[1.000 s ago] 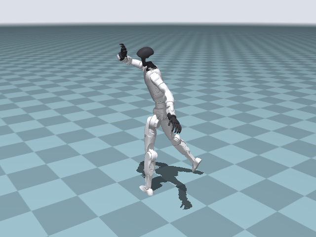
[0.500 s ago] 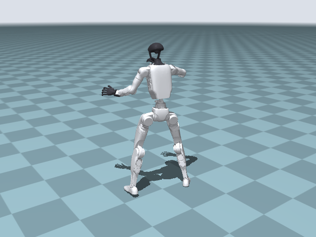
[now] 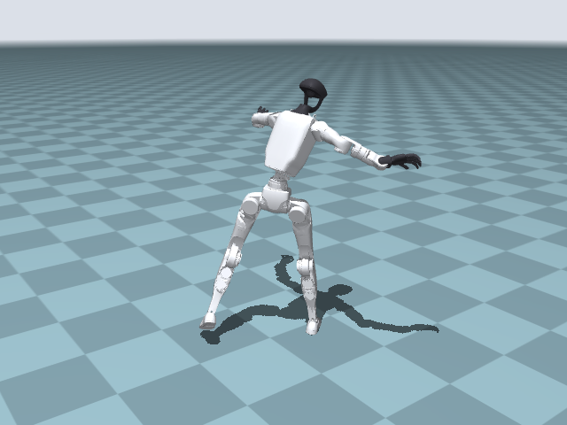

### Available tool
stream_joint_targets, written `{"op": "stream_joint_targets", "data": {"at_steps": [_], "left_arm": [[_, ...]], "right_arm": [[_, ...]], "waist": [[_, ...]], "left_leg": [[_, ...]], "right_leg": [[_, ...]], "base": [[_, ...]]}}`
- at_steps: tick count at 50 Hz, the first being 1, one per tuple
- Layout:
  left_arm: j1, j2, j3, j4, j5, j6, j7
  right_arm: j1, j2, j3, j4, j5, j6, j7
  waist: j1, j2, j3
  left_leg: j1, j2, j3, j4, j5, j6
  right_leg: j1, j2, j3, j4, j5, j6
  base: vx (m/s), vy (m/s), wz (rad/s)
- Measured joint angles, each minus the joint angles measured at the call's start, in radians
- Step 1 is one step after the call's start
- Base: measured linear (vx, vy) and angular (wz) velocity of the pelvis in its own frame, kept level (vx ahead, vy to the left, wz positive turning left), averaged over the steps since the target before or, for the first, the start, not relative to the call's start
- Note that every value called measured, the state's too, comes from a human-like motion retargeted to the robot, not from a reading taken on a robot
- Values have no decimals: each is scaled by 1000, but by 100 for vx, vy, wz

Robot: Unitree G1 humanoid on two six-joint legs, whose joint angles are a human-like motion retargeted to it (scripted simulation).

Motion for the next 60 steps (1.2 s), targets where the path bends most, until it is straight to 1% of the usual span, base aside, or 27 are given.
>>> {"op": "stream_joint_targets", "data": {"at_steps": [3, 5, 7, 10, 13, 15, 17, 18, 20, 23, 25, 26, 27, 28, 29, 30, 32, 35, 40, 42, 45, 48, 50, 52, 55, 58, 60], "left_arm": [[-23, 39, -60, 27, 11, -18, 25], [-54, 54, -104, 33, 17, -30, 38], [-108, 52, -168, 25, 14, -38, 50], [-192, 46, -260, -26, 5, -40, 62], [-299, 28, -357, -116, 19, -42, 65], [-425, -1, -461, -185, 38, -48, 58], [-686, -77, -711, -214, 45, -58, 26], [-793, -131, -813, -223, 38, -66, 26], [-949, -252, -932, -233, 24, -79, 15], [-1055, -435, -932, -233, -5, -89, -3], [-1121, -548, -932, -224, -56, -91, -11], [-1138, -600, -918, -235, -178, -115, -33], [-1162, -641, -913, -239, -236, -119, -54], [-1200, -661, -923, -225, -166, -82, -74], [-1224, -675, -918, -228, -146, -63, -101], [-1242, -686, -904, -238, -153, -52, -131], [-1290, -674, -896, -281, -193, -42, -175], [-1352, -623, -876, -354, -268, -30, -233], [-1374, -474, -809, -489, -392, -47, -255], [-1353, -397, -776, -548, -430, -63, -251], [-1293, -279, -714, -632, -479, -91, -251], [-1171, -171, -610, -710, -529, -124, -259], [-1044, -110, -510, -752, -564, -146, -264], [-809, -69, -318, -792, -585, -166, -273], [-326, -91, 66, -814, -618, -188, -298], [130, -230, 395, -778, -700, -195, -367], [362, -351, 538, -720, -756, -191, -429]], "right_arm": [[66, -56, -108, 154, 28, 27, -44], [67, -74, -164, 269, 121, 31, -77], [28, -84, -207, 399, 311, 6, -117], [-73, -77, -273, 567, 669, -37, -168], [-180, -57, -306, 710, 979, -72, -213], [-253, -20, -274, 784, 1134, -102, -220], [-349, 90, -156, 822, 1225, -146, -199], [-388, 151, -82, 817, 1276, -166, -181], [-473, 281, 70, 794, 1349, -211, -116], [-657, 450, 306, 752, 1393, -250, -9], [-835, 561, 471, 737, 1400, -256, 40], [-944, 615, 544, 732, 1387, -246, 48], [-1056, 661, 610, 725, 1360, -233, 50], [-1173, 691, 665, 711, 1304, -213, 41], [-1287, 714, 717, 690, 1247, -191, 29], [-1401, 734, 768, 664, 1189, -168, 14], [-1622, 739, 883, 593, 1106, -134, -2], [-1929, 719, 1023, 490, 1025, -94, 9], [-2289, 706, 1132, 368, 978, -81, 2], [-2377, 710, 1148, 320, 952, -85, -21], [-2464, 710, 1159, 235, 887, -87, -45], [-2507, 694, 1161, 139, 802, -84, -55], [-2518, 678, 1158, 73, 743, -82, -59], [-2507, 661, 1159, -3, 679, -74, -60], [-2476, 637, 1187, -103, 584, -67, -49], [-2437, 624, 1239, -182, 488, -63, -12], [-2406, 618, 1282, -231, 429, -65, 22]], "waist": [[-45, 9, 38], [-63, 29, 67], [-71, 66, 75], [-69, 132, 84], [-56, 220, 85], [-33, 289, 81], [37, 336, 30], [73, 361, -4], [162, 400, -76], [319, 448, -177], [425, 451, -240], [472, 438, -266], [516, 428, -289], [554, 423, -306], [589, 415, -318], [624, 405, -328], [688, 376, -340], [768, 322, -346], [848, 219, -358], [865, 171, -358], [894, 120, -360], [922, 73, -357], [940, 42, -350], [960, 19, -341], [994, 7, -328], [1014, 10, -313], [1016, 13, -303]], "left_leg": [[-10, 0, 18, 13, -54, 6], [-19, 4, 48, 18, -109, 17], [-39, 6, 93, 13, -172, 35], [-51, 9, 174, -19, -270, 57], [-50, 7, 240, -71, -360, 64], [-53, 0, 249, -102, -408, 63], [-79, -12, 213, -111, -443, 57], [-100, -32, 178, -111, -454, 59], [-135, -75, 98, -100, -471, 62], [-165, -138, -29, -82, -471, 64], [-170, -177, -104, -79, -464, 72], [-164, -197, -136, -84, -458, 79], [-157, -216, -167, -90, -453, 86], [-149, -235, -197, -98, -447, 91], [-140, -252, -226, -107, -443, 94], [-129, -268, -254, -116, -438, 95], [-114, -299, -304, -137, -427, 101], [-98, -334, -379, -173, -407, 105], [-80, -348, -499, -255, -366, 104], [-73, -345, -541, -287, -354, 98], [-73, -299, -592, -324, -348, 78], [-78, -252, -628, -360, -341, 61], [-81, -225, -646, -382, -336, 53], [-82, -203, -658, -404, -330, 48], [-84, -176, -663, -425, -324, 42], [-87, -161, -658, -435, -318, 40], [-89, -156, -649, -437, -314, 40]], "right_leg": [[-8, -8, -4, -13, 14, 16], [-15, -17, -15, -24, 23, 26], [-36, -33, -33, -35, 33, 34], [-53, -59, -80, -44, 44, 36], [-47, -95, -156, -39, 44, 36], [-28, -126, -225, -27, 40, 36], [-22, -167, -307, 28, 21, 36], [5, -196, -351, 16, 32, 36], [52, -258, -438, 38, 42, 36], [127, -329, -537, 99, 76, 3], [167, -357, -562, 143, 113, -30], [179, -367, -548, 169, 135, -44], [186, -375, -526, 196, 156, -58], [187, -379, -489, 226, 176, -68], [187, -377, -442, 251, 198, -75], [187, -372, -391, 274, 219, -79], [181, -354, -281, 307, 263, -69], [188, -319, -149, 326, 332, -40], [242, -255, -46, 283, 449, 17], [248, -232, -16, 299, 458, 36], [243, -167, 7, 324, 458, 36], [241, -109, 21, 324, 458, 36], [242, -80, 24, 318, 458, 36], [245, -61, 19, 308, 458, 36], [252, -44, 4, 287, 458, 36], [264, -42, -18, 252, 458, 36], [276, -48, -38, 220, 458, 36]], "base": [[-12, 11, 8], [-14, 15, 33], [-16, 18, 60], [-16, 20, 94], [-15, 24, 141], [-12, 28, 181], [-8, 34, 214], [-5, 42, 242], [-2, 47, 248], [-2, 45, 230], [-2, 42, 207], [-1, 40, 191], [-1, 37, 181], [0, 34, 175], [1, 31, 169], [2, 26, 160], [3, 21, 150], [5, 12, 141], [7, 0, 122], [7, -14, 96], [6, -22, 66], [3, -20, 46], [1, -16, 33], [0, -13, 24], [-2, -7, 7], [0, 0, 0], [-5, 3, -21]]}}
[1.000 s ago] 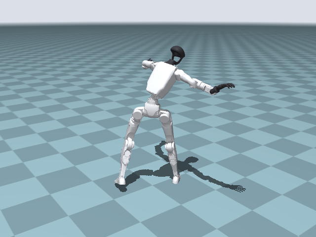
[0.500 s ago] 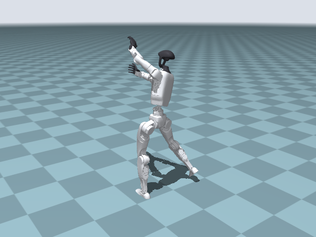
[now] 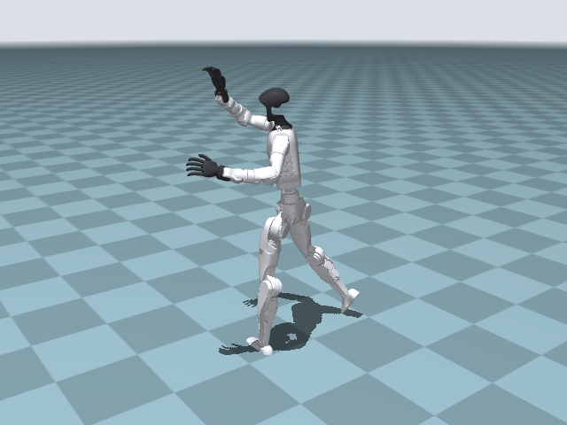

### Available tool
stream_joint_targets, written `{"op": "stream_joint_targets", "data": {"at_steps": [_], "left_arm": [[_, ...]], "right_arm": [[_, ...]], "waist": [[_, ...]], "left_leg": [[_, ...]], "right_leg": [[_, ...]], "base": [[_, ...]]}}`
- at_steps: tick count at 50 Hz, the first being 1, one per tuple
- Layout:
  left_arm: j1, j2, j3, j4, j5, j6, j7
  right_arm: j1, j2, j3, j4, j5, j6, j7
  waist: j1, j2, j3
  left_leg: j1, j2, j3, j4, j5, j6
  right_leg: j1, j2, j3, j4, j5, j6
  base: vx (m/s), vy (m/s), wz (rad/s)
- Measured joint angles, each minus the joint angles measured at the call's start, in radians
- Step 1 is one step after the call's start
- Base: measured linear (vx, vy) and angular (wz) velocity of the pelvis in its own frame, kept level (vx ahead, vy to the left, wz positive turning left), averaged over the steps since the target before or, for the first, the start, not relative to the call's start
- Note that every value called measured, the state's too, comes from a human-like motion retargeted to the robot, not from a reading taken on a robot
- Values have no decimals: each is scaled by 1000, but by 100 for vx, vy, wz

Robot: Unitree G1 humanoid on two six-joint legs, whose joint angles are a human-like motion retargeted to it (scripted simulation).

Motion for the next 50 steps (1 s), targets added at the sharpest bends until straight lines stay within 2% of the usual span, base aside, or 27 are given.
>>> {"op": "stream_joint_targets", "data": {"at_steps": [3, 5, 9, 13, 17, 20, 22, 25, 29, 33, 35, 38, 42, 45, 50], "left_arm": [[223, -187, 96, 149, -41, 11, -56], [311, -306, 116, 281, -82, 23, -60], [348, -486, 105, 618, -174, 67, -11], [324, -601, 61, 898, -113, 116, 78], [311, -701, 49, 938, -94, 134, 199], [303, -748, 45, 837, -83, 112, 279], [289, -748, 31, 746, -25, 106, 320], [254, -712, 16, 610, 103, 109, 369], [206, -607, 25, 424, 246, 108, 426], [170, -421, 20, 274, 371, 118, 448], [125, -304, 9, 246, 416, 138, 453], [62, -126, -24, 270, 506, 174, 429], [-49, 59, -119, 380, 576, 205, 401], [-147, 156, -252, 483, 594, 201, 367], [-302, 273, -527, 602, 682, 145, 287]], "right_arm": [[57, -27, 76, -84, -98, -10, 50], [97, -63, 134, -156, -181, -13, 76], [175, -180, 231, -328, -364, -23, 109], [295, -298, 265, -479, -435, -56, 126], [486, -382, 212, -567, -419, -78, 110], [672, -416, 119, -604, -388, -81, 77], [818, -425, 30, -623, -377, -83, 60], [1023, -421, -95, -633, -377, -83, 36], [1260, -394, -226, -593, -326, -87, 10], [1519, -357, -373, -522, -78, -145, 26], [1615, -348, -427, -463, 83, -150, 36], [1763, -336, -547, -338, 263, -160, 54], [1922, -311, -736, -118, 388, -146, 69], [2004, -296, -869, 76, 439, -129, 88], [2119, -330, -1060, 375, 428, -101, 103]], "waist": [[-11, -1, 20], [-27, -16, 48], [-46, -37, 107], [-53, -41, 140], [-70, -39, 142], [-95, -39, 128], [-121, -41, 115], [-185, -30, 105], [-327, 14, 115], [-490, 43, 126], [-565, 56, 145], [-660, 52, 175], [-745, 43, 214], [-786, 33, 233], [-842, 16, 252]], "left_leg": [[0, -5, 20, -4, 10, 3], [9, -31, 36, -8, 18, 10], [21, -49, 87, -9, 26, 16], [20, -21, 168, 0, 24, 20], [19, 25, 280, 13, 20, 22], [25, 63, 380, 25, 15, 16], [34, 90, 452, 38, 12, 9], [58, 133, 561, 64, 16, -1], [110, 203, 695, 100, 48, -13], [127, 271, 786, 203, 66, -31], [159, 279, 819, 175, 112, -12], [169, 289, 843, 228, 143, 3], [141, 291, 834, 326, 191, 24], [109, 284, 800, 394, 237, 30], [70, 256, 726, 454, 291, 9]], "right_leg": [[29, -25, -47, -63, -1, 0], [39, -67, -88, -56, -39, 0], [34, -136, -215, -14, -146, -31], [27, -172, -386, -11, -257, -68], [31, -181, -567, -64, -355, -74], [24, -166, -649, -127, -416, -56], [5, -148, -645, -166, -449, -41], [-36, -115, -571, -197, -490, -33], [-98, -52, -424, -186, -522, -53], [-166, 5, -305, -122, -556, -50], [-167, 40, -256, -170, -541, -57], [-171, 64, -196, -185, -541, -47], [-180, 85, -125, -214, -530, -49], [-196, 93, -76, -223, -520, -51], [-226, 96, -16, -234, -496, -45]], "base": [[-6, 6, -27], [-7, 5, -23], [-10, -4, -55], [-14, -13, -110], [-15, -21, -156], [-14, -29, -184], [-12, -34, -193], [-9, -36, -190], [-5, -35, -177], [0, -31, -153], [0, -28, -139], [1, -21, -125], [1, -13, -111], [0, -6, -98], [-1, 2, -66]]}}
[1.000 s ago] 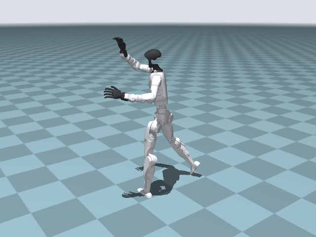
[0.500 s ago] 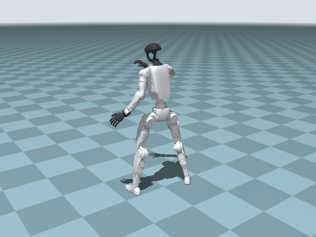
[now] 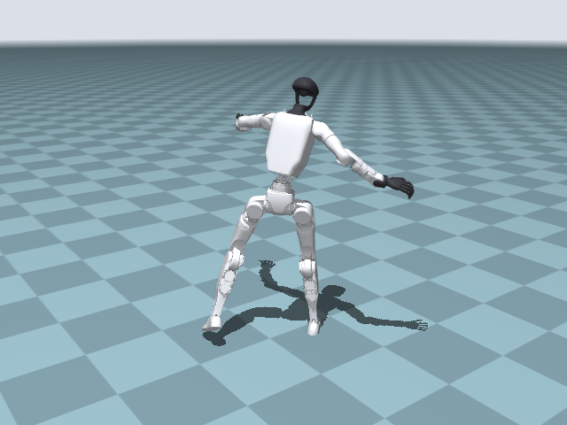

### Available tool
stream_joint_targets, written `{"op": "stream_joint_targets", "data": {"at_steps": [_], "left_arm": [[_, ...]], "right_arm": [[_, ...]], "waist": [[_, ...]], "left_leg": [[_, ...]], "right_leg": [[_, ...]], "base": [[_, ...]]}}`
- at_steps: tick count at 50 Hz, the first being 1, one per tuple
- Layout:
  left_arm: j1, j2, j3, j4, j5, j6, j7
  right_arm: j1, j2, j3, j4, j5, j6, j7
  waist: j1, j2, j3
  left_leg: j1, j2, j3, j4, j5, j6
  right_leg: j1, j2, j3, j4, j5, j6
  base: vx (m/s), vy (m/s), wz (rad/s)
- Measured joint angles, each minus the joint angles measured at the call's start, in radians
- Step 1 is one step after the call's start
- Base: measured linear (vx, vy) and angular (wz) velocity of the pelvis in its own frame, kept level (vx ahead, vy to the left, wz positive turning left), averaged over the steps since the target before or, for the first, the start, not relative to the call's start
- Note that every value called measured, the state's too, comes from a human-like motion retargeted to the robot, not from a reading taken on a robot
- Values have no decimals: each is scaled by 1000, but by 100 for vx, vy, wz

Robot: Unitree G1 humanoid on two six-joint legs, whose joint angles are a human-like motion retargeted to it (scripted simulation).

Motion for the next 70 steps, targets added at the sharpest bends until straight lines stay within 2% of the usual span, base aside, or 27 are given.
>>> {"op": "stream_joint_targets", "data": {"at_steps": [4, 8, 12, 16, 19, 20, 23, 28, 32, 37, 41, 42, 44, 47, 50, 53, 57, 61, 65, 70], "left_arm": [[-109, 66, -152, 27, 73, -15, 33], [-202, 114, -257, 25, 135, 16, 114], [-395, 108, -412, 12, 172, 31, 197], [-636, 55, -582, -55, 174, 18, 245], [-893, 3, -752, -156, 149, 9, 216], [-1000, -13, -833, -201, 123, 3, 199], [-1205, -81, -935, -349, 10, -30, 103], [-1345, -196, -943, -539, -230, -62, -10], [-1341, -203, -929, -624, -315, -61, -72], [-1172, -46, -810, -711, -430, -63, -168], [-881, 124, -614, -709, -550, -81, -192], [-771, 149, -525, -692, -578, -84, -199], [-456, 157, -250, -645, -620, -90, -223], [20, 106, 152, -573, -657, -98, -262], [363, 19, 428, -505, -665, -99, -281], [556, -79, 582, -432, -671, -84, -285], [737, -229, 716, -333, -693, -68, -295], [817, -383, 771, -206, -757, -31, -310], [814, -523, 760, -9, -824, -10, -287], [726, -693, 681, 274, -838, -8, -214]], "right_arm": [[91, -40, -184, 117, 36, -8, -60], [149, -75, -357, 209, 185, -27, -132], [167, -142, -432, 429, 243, 28, -193], [124, -151, -398, 626, 225, 84, -217], [11, -70, -284, 673, 232, 92, -219], [-40, -29, -216, 672, 240, 93, -223], [-193, 98, 25, 649, 174, 105, -190], [-533, 248, 425, 598, 34, 143, -145], [-915, 286, 613, 548, 58, 143, -72], [-1501, 298, 818, 501, 107, 149, -54], [-1931, 333, 961, 434, 44, 155, -97], [-2029, 337, 993, 415, 34, 155, -105], [-2207, 349, 1059, 382, 19, 155, -113], [-2388, 378, 1130, 333, -12, 152, -122], [-2490, 403, 1184, 292, -49, 149, -134], [-2536, 407, 1220, 251, -73, 143, -142], [-2525, 417, 1233, 183, -114, 135, -142], [-2448, 415, 1239, 81, -157, 131, -143], [-2327, 373, 1280, -96, -231, 120, -97], [-2159, 243, 1381, -415, -384, 84, 33]], "waist": [[-50, -19, 29], [-97, -30, 72], [-113, 12, 126], [-84, 87, 129], [-16, 134, 101], [7, 144, 78], [118, 173, 11], [383, 206, -109], [575, 195, -186], [694, 149, -234], [730, 89, -235], [742, 77, -231], [772, 70, -227], [815, 66, -242], [831, 38, -242], [842, -2, -222], [840, -44, -196], [826, -59, -180], [806, -48, -181], [796, 15, -202]], "left_leg": [[-9, -27, -25, 6, -24, -18], [-14, -47, 2, 0, -116, -13], [-49, -42, 67, -4, -238, 8], [-96, -37, 123, -29, -339, 9], [-146, -55, 108, -49, -384, 0], [-170, -76, 89, -59, -391, 0], [-213, -148, 11, -86, -398, -2], [-220, -261, -132, -164, -369, 11], [-179, -311, -249, -221, -349, 33], [-125, -350, -399, -290, -325, 38], [-85, -369, -510, -366, -289, 29], [-76, -370, -535, -387, -279, 27], [-60, -356, -579, -424, -263, 19], [-47, -303, -638, -461, -258, -1], [-27, -267, -691, -489, -264, -19], [-3, -247, -726, -506, -276, -36], [25, -239, -744, -508, -298, -41], [44, -242, -740, -493, -314, -38], [44, -226, -715, -477, -320, -33], [11, -182, -637, -470, -298, -20]], "right_leg": [[-24, -16, 18, 6, 17, 14], [-54, -50, 2, 30, 25, 39], [-78, -88, -52, 28, 41, 45], [-89, -135, -150, 30, 56, 45], [-90, -186, -248, 51, 64, 45], [-75, -211, -283, 27, 80, 45], [-37, -290, -391, 37, 107, 45], [41, -384, -507, 92, 178, 9], [90, -388, -438, 167, 231, -21], [117, -331, -228, 266, 286, -14], [156, -280, -101, 282, 370, 18], [168, -265, -72, 277, 396, 28], [191, -223, -14, 257, 450, 43], [200, -131, 69, 270, 496, 45], [202, -54, 140, 332, 496, 45], [214, 2, 190, 380, 496, 45], [223, 43, 229, 436, 496, 45], [244, 58, 271, 444, 496, 45], [244, 64, 284, 422, 496, 45], [215, 26, 210, 314, 496, 45]], "base": [[-6, 10, -15], [-12, 17, 33], [-17, 22, 88], [-16, 26, 138], [-11, 32, 172], [-7, 39, 196], [-1, 41, 192], [6, 37, 176], [12, 25, 162], [14, 11, 165], [16, 1, 153], [15, -3, 133], [15, -8, 111], [17, -21, 87], [20, -27, 83], [20, -24, 65], [16, -18, 30], [5, -5, 2], [-8, 2, -40], [-23, 18, -92]]}}
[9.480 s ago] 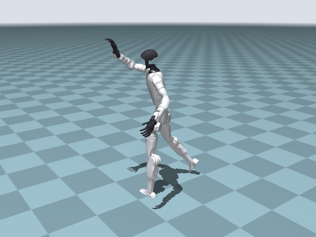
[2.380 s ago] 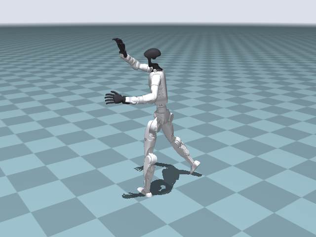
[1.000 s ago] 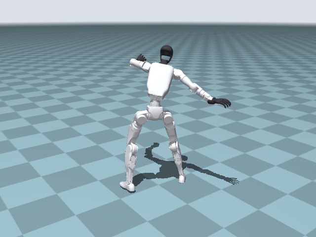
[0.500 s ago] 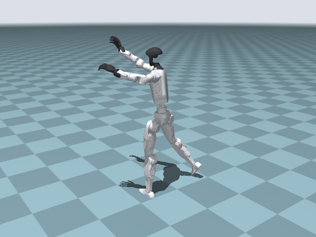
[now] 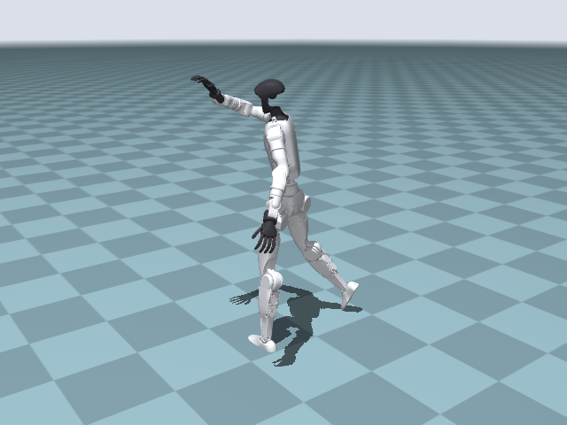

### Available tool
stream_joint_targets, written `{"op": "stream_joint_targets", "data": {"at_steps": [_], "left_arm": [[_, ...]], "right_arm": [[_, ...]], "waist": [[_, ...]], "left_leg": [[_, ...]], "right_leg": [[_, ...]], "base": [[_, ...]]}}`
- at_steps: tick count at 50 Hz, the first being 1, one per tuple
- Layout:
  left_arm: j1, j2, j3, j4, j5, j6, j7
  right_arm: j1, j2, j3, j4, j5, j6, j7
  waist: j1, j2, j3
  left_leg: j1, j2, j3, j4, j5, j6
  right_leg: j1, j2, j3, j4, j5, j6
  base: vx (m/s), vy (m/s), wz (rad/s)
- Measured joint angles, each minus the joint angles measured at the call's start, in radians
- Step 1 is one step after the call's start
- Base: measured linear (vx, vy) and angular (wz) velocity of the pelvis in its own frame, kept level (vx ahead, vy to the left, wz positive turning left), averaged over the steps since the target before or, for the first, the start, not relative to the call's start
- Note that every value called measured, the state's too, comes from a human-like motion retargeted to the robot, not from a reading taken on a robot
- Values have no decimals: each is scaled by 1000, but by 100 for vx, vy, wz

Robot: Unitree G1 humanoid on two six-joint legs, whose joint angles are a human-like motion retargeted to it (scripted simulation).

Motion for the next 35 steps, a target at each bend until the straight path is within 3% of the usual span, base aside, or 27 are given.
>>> {"op": "stream_joint_targets", "data": {"at_steps": [3, 7, 10, 15, 20, 25, 30, 35], "left_arm": [[-32, -122, -75, 30, 63, -9, 57], [-132, -232, -160, -65, 93, -22, 113], [-255, -274, -223, -144, 114, -39, 135], [-474, -221, -330, -278, 197, -57, 215], [-625, -40, -324, -452, 331, -52, 335], [-749, 218, -352, -510, 481, 3, 352], [-935, 404, -571, -344, 613, 57, 302], [-1112, 405, -879, -91, 607, 39, 59]], "right_arm": [[145, -82, 53, -208, -149, -23, 59], [410, -146, 47, -372, -310, -40, 91], [715, -165, -39, -392, -359, -47, 95], [1278, -147, -330, -290, -427, -36, 55], [1645, -205, -624, -219, -489, -27, 23], [1831, -314, -875, -94, -441, -4, 14], [1883, -370, -1066, 98, -271, 21, -46], [1889, -365, -1208, 261, 65, -26, -51]], "waist": [[-15, -18, 1], [-49, -39, 32], [-67, -28, 47], [-130, -6, 59], [-316, 35, 92], [-528, 60, 155], [-694, 32, 207], [-822, -3, 224]], "left_leg": [[-19, -72, 76, 1, 22, 36], [-25, -107, 183, 19, 21, 54], [-26, -89, 281, 42, 10, 53], [-22, -35, 465, 80, -1, 40], [-9, 38, 623, 114, 24, 17], [17, 116, 735, 159, 96, 16], [5, 159, 766, 272, 175, 44], [-61, 181, 698, 423, 254, 48]], "right_leg": [[-28, -141, -107, -27, -77, 0], [-50, -287, -366, -7, -247, -66], [-35, -339, -570, -49, -352, -95], [-34, -331, -752, -180, -463, -63], [-99, -257, -657, -271, -504, -18], [-167, -161, -492, -314, -490, -11], [-214, -102, -365, -331, -473, -22], [-241, -65, -280, -338, -467, -46]], "base": [[-20, 21, -112], [-17, -6, -131], [-18, -19, -179], [-16, -29, -198], [-12, -37, -173], [-7, -36, -162], [0, -27, -143], [4, -15, -102]]}}
